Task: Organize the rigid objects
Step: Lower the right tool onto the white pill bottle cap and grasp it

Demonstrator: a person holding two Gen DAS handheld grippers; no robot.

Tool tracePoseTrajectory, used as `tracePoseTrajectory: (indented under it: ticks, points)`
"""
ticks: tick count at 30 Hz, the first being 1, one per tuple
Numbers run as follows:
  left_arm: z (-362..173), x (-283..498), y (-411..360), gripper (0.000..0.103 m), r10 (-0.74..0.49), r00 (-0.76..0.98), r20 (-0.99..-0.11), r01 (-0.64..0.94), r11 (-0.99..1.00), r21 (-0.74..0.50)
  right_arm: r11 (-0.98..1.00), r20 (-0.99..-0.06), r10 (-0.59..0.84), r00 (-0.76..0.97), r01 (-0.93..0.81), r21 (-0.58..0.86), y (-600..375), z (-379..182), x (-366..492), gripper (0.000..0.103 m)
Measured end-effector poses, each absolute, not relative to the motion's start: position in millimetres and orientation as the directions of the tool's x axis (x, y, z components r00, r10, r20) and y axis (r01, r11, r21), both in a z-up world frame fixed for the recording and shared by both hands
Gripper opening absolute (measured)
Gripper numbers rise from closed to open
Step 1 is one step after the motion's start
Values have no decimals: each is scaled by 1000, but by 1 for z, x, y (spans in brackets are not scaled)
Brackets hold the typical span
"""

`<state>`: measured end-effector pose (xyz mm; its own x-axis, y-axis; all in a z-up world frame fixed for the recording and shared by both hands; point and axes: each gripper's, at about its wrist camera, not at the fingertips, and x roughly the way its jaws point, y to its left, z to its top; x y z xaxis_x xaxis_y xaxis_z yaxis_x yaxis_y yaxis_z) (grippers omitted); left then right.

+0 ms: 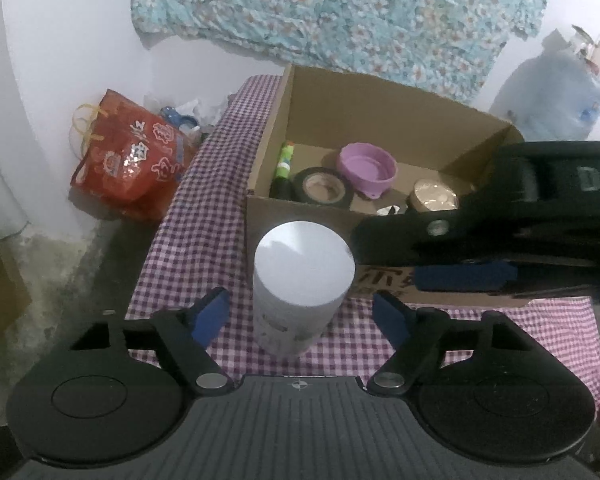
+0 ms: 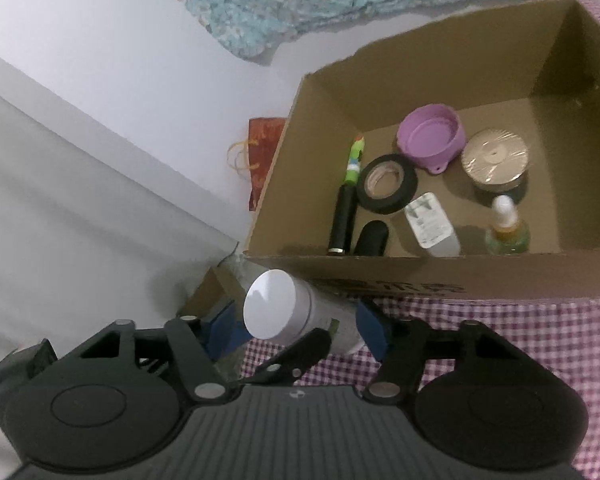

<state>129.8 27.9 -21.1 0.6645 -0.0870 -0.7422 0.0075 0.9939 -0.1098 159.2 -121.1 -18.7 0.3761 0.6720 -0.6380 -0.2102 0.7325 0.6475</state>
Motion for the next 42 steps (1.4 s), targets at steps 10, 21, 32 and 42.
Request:
tracePoseTrajectory:
  ticks: [10,21,32,42]
  points:
    - [-29,138,26,59,-88,639,-764,21,995,-96,723,-646,685,336,-206,660,-108,-30,171,56]
    - [-28,137,23,54,-67,642,-764,29,998,-63,720,-644,688,335,-204,663,-102,-32,174,37]
    - [-21,130,23,53,-68,639,-766,25,997,-68,719,-643,689,335,-205,664,-101,-27,168,36]
    - [-11,122,19,53,-65,656,-752,36,998,-55,716,-630,691,353,-218,663,-105,-17,158,36]
